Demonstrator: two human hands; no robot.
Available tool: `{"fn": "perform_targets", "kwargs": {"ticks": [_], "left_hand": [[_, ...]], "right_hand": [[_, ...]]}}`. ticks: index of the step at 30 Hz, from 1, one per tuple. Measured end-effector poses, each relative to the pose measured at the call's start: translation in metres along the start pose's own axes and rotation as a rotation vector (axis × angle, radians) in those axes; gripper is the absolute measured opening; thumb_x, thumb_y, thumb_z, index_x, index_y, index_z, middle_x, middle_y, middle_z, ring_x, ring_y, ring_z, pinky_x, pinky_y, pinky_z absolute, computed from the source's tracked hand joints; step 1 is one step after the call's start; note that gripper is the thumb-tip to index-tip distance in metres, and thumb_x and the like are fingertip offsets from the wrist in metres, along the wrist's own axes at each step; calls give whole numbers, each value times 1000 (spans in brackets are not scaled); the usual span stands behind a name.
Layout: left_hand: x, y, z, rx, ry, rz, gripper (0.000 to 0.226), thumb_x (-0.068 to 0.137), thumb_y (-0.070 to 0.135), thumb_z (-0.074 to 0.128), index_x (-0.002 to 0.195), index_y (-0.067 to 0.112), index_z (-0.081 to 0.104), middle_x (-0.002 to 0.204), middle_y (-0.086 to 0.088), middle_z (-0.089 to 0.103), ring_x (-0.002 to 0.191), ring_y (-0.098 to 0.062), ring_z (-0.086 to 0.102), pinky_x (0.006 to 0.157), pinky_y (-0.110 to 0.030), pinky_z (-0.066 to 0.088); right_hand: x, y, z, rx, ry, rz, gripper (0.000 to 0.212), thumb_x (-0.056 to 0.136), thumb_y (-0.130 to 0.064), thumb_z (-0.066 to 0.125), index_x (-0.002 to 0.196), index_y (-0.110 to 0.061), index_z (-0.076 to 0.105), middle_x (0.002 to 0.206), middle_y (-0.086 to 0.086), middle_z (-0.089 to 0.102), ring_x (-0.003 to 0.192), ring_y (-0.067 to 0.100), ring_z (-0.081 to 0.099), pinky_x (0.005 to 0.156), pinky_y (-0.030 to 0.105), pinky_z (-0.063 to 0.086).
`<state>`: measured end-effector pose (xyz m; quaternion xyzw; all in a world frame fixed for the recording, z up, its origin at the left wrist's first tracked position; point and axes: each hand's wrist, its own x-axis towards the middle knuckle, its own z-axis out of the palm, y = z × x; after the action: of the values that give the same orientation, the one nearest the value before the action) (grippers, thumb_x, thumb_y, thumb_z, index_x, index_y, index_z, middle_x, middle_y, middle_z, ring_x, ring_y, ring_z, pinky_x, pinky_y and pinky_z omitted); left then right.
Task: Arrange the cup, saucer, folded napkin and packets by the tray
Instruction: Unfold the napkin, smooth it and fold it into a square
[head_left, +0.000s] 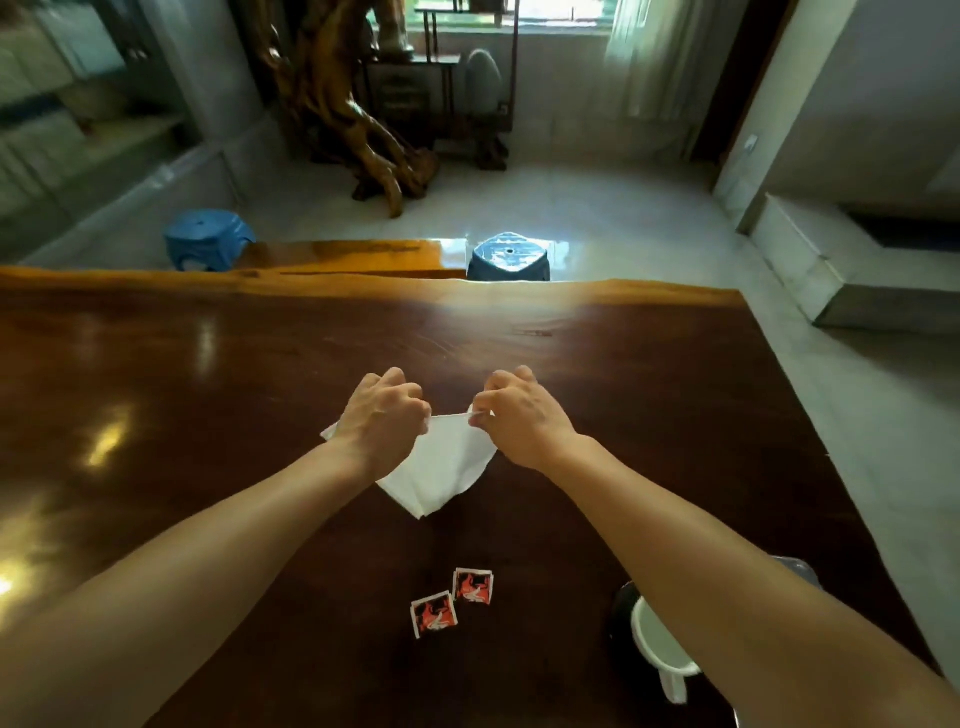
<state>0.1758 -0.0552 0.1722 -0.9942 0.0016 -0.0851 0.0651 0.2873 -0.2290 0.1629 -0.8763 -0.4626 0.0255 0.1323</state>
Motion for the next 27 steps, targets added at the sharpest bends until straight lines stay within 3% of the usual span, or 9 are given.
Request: {"fn": "perform_targets", "kwargs": {"ticks": [2, 6, 8, 10, 14, 17, 22, 27], "left_hand": [[-10, 0, -25, 82, 64, -52, 18, 69, 4, 81, 66, 22, 78, 64, 4, 63, 74, -26, 57, 60, -33, 35], [-31, 4, -77, 119, 264, -172, 15, 81, 8, 76, 76, 21, 83, 70, -1, 67, 75, -26, 54, 62, -36, 42], [-44, 7, -97, 123, 319, -214, 8, 84, 22, 78, 79, 19, 83, 72, -2, 69, 76, -25, 54, 64, -37, 44], [-56, 11, -112, 149, 342, -240, 15, 84, 30, 77, 79, 17, 82, 73, -2, 70, 77, -24, 54, 66, -37, 44], [-75, 15, -137, 190, 394, -298, 18, 85, 30, 76, 80, 13, 81, 76, -5, 72, 80, -25, 56, 72, -41, 49], [-87, 8, -155, 197, 416, -392, 14, 85, 25, 77, 84, 12, 81, 75, -6, 70, 77, -25, 53, 71, -42, 49], [-111, -7, -162, 192, 380, -491, 8, 82, 16, 79, 85, 9, 81, 76, -11, 69, 75, -31, 59, 64, -40, 54], [-135, -32, -148, 126, 316, -538, 11, 81, 1, 75, 83, 10, 81, 81, -13, 70, 77, -33, 68, 65, -43, 61]], "right_hand": [[-8, 3, -19, -105, 68, -60, 25, 100, -26, 51, 111, -29, 73, 117, -3, 64, 106, 25, 49, 88, 37, 48], [-36, 5, -59, -186, 248, -19, 25, 94, -34, 63, 106, -17, 76, 118, 2, 64, 108, 27, 47, 87, 35, 47], [-51, 5, -69, -210, 232, -8, 26, 94, -32, 64, 108, -14, 74, 121, 3, 61, 111, 28, 45, 90, 37, 48], [-63, 3, -74, -233, 214, -19, 23, 96, -29, 60, 109, -14, 72, 121, 3, 61, 112, 27, 47, 92, 36, 48], [-77, -6, -88, -241, 313, -39, 19, 96, -20, 60, 106, -8, 69, 111, 11, 68, 104, 32, 58, 88, 42, 52], [-82, -9, -106, -127, 401, -4, 4, 94, -14, 62, 95, -10, 62, 96, 13, 70, 89, 34, 65, 76, 41, 55], [-86, 1, -113, 1, 444, 60, 29, 84, 8, 64, 80, -16, 47, 85, 12, 69, 74, 33, 66, 59, 34, 49], [-82, 9, -104, -64, 412, 56, 23, 78, 13, 65, 87, -7, 67, 88, 12, 69, 79, 28, 68, 65, 28, 49]]}}
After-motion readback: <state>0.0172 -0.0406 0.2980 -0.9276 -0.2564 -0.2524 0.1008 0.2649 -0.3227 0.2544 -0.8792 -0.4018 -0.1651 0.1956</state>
